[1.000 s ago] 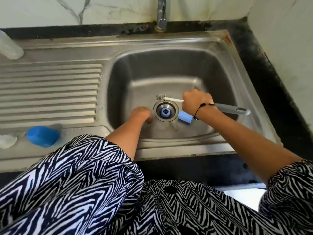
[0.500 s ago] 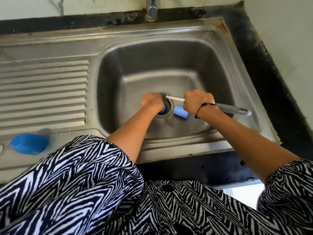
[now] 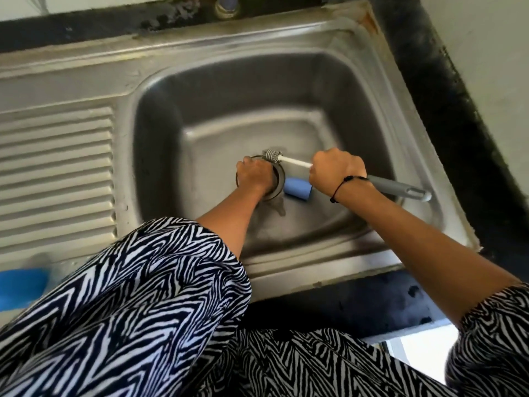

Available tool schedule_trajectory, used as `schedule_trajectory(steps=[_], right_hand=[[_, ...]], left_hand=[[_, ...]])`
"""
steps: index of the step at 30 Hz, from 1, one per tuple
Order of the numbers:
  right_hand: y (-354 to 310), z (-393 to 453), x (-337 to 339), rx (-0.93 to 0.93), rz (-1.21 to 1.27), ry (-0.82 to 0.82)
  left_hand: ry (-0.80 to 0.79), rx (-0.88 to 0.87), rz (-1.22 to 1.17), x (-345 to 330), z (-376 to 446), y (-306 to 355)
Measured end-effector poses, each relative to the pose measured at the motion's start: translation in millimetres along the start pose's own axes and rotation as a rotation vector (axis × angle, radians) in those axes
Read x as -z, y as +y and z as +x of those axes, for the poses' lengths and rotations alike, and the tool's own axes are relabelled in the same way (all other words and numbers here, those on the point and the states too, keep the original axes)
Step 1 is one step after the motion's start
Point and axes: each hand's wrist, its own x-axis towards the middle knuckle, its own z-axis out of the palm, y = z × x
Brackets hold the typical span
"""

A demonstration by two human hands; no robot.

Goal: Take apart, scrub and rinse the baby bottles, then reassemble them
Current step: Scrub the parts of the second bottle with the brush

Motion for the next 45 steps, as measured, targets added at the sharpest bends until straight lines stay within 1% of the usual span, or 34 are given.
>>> schedule_trajectory(steps=[7,9,11,13,14,16,17,20,21,22,23,25,26,29,31,32,35,36,37,39,42,45], right_hand=[[5.3,6.3,2.8,-0.006,0.015,-0.003],[5.1,7.5,3.9,-0.013,0.014,-0.007],[4.8,7.9,5.5,-0.025,0.021,-0.006],[4.1,6.9,7.8,-0.031,0.032,0.000],[4.2,6.4,8.0,-0.036,0.037,0.000],[2.8,3.6,9.1,-0.033,0.054,0.007],[2.3,2.3,9.4,-0.025,0.073,0.013],[-3.9,-4.8,10.1,0.044,0.165,0.053],[-6.9,-7.1,11.5,0.070,0.187,0.069],[-9.8,-8.7,12.9,0.093,0.201,0.083],[-13.2,-10.9,15.6,0.116,0.208,0.098],[-19.5,-14.9,23.5,0.158,0.208,0.118],[-22.4,-17.9,29.2,0.179,0.196,0.125],[-27.3,-30.8,49.8,0.247,0.141,0.164],[-27.9,-37.9,65.9,0.282,0.119,0.198],[-28.7,-41.0,72.4,0.300,0.142,0.188],[-36.0,-47.4,86.6,0.357,0.369,0.076],[-39.7,-48.9,88.0,0.340,0.460,0.034],[-44.0,-51.1,88.7,0.306,0.523,-0.001],[-50.6,-52.4,87.8,0.266,0.485,0.009],[-59.0,-49.6,85.4,0.247,0.241,0.174],[-66.2,-54.1,85.0,0.214,0.095,0.312]], left_hand=[[-0.063,-0.011,0.064,-4.9,13.3,8.2],[-0.078,0.027,0.032,-5.2,16.0,6.0],[-0.057,0.046,-0.021,-5.6,15.8,1.8],[-0.016,0.085,-0.158,-4.3,15.3,-4.8],[0.011,0.127,-0.276,-3.5,16.1,-8.7],[0.076,0.247,-0.649,1.4,16.0,-17.1],[0.102,0.310,-0.907,4.0,16.6,-22.2],[0.167,0.544,-1.951,13.5,4.3,-40.3],[0.200,0.576,-2.201,14.9,-0.6,-47.9],[0.235,0.580,-2.348,17.0,-5.6,-53.9],[0.260,0.569,-2.433,20.3,-10.4,-58.6],[0.274,0.540,-2.480,30.9,-20.6,-63.5],[0.263,0.520,-2.467,38.9,-27.2,-64.5],[0.231,0.363,-2.446,63.6,-51.2,-61.4],[0.249,0.209,-2.544,76.9,-66.7,-59.6],[0.250,0.107,-2.612,80.7,-73.2,-59.1],[0.264,-0.247,-2.837,87.9,-86.3,-54.8],[0.266,-0.306,-2.894,89.6,-88.3,-52.0],[0.257,-0.330,-2.930,92.5,-90.8,-48.8],[0.242,-0.281,-2.933,102.2,-95.3,-42.0],[0.284,-0.149,-2.877,115.0,-96.9,-40.4],[0.348,-0.023,-2.699,123.8,-96.5,-41.6]])
